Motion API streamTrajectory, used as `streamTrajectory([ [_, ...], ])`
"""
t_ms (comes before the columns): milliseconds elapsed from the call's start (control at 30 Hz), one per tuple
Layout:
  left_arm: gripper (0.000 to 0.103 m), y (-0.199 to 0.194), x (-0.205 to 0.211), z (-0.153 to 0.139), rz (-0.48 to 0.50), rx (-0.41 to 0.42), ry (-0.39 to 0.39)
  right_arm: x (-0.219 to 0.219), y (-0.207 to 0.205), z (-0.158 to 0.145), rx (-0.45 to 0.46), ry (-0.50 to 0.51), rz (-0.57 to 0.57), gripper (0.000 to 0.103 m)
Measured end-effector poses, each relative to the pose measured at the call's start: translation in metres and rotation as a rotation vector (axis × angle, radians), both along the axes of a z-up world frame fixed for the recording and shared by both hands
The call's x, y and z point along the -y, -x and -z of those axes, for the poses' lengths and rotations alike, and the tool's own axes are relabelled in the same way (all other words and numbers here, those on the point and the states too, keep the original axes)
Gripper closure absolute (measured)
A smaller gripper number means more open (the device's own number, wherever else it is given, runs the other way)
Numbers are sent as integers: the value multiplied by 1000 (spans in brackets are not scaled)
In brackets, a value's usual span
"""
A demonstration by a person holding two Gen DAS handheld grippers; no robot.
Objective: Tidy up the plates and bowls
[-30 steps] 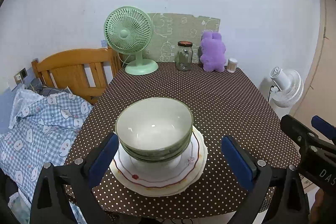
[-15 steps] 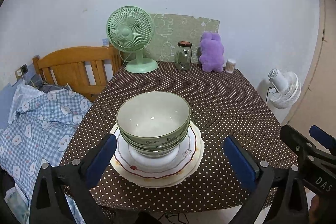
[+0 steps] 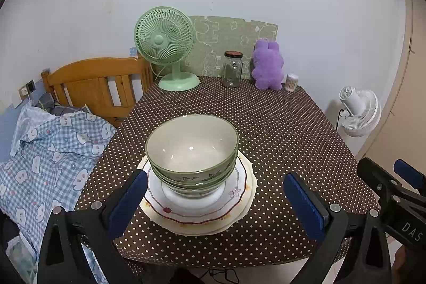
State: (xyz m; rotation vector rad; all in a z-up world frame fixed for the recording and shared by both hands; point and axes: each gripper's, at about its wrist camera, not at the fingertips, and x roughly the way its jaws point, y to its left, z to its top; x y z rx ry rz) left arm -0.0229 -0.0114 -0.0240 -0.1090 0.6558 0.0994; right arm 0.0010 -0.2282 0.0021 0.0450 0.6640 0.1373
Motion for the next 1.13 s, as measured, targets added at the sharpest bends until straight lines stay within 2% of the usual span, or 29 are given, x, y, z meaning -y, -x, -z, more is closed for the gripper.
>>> streamTrajectory([
  [1133, 1, 4, 0, -4, -11, 15, -18, 0, -3, 4, -20, 1, -21, 5],
])
